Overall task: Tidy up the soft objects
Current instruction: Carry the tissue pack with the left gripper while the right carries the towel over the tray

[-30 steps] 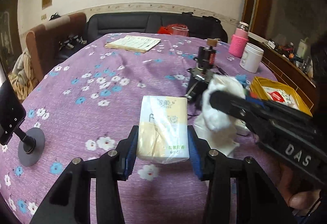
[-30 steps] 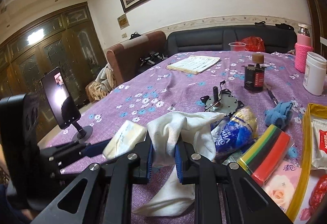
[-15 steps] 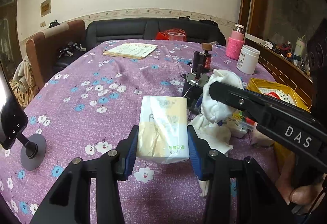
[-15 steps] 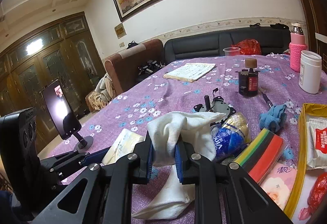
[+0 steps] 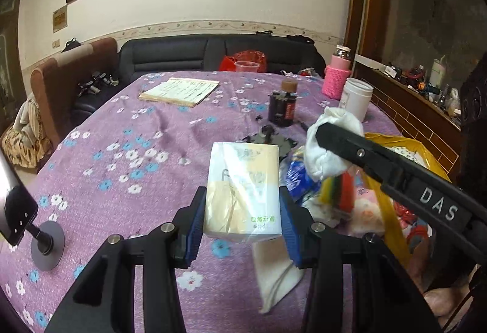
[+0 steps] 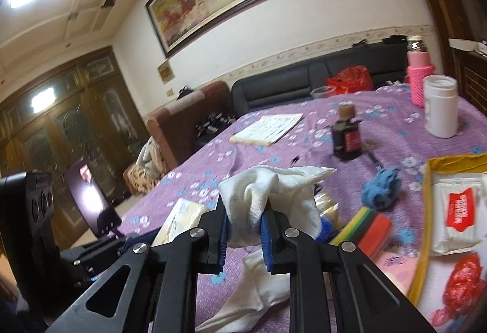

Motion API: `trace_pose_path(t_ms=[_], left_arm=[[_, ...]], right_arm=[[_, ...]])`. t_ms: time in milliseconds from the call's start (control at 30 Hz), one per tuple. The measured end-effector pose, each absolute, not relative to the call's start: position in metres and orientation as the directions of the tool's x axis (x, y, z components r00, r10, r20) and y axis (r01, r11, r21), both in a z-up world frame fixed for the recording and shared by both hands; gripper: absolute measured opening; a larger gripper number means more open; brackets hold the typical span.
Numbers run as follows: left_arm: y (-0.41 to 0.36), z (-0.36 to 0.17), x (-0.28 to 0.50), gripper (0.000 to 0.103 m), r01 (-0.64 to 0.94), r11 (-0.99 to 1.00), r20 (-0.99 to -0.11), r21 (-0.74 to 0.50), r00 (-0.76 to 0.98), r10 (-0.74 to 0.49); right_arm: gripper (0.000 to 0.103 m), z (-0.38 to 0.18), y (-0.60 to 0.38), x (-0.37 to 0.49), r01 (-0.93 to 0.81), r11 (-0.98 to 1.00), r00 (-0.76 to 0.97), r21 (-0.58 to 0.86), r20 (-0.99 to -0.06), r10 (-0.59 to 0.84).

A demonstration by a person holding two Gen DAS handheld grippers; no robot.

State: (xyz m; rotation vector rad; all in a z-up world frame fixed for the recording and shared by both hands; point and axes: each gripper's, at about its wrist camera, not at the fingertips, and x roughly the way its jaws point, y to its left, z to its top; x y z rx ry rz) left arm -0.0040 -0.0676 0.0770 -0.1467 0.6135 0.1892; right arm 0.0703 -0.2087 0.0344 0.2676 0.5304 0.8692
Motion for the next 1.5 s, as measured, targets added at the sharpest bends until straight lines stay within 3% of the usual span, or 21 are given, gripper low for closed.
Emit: trace_pose_path(t_ms=[567,1067,1500], left_arm=[[-0.157,0.099,0.042,0.044,0.013,0.992,-0.598,-0.123,0.797,-0.085],[-0.248,0.088,0.054,0.044,0.217,0.973,-0.616,-0.079,0.756,-0.219],[-0.284,0.057,0.062,0.044,0.311,0.947,-0.689,-0.084,0.668,-0.281]], right_arm=[[0.020,0.058,-0.311,0.083,-0.505,0.712,0.638,0.488,-0.344,0.689],[0.020,0.065,-0.400,0.098,-0.356,0.840,0.739,0.409,-0.427,0.521],[0.019,0.027,-0.451,0.141,-0.194,0.901,0.696,0.387,-0.593,0.404]])
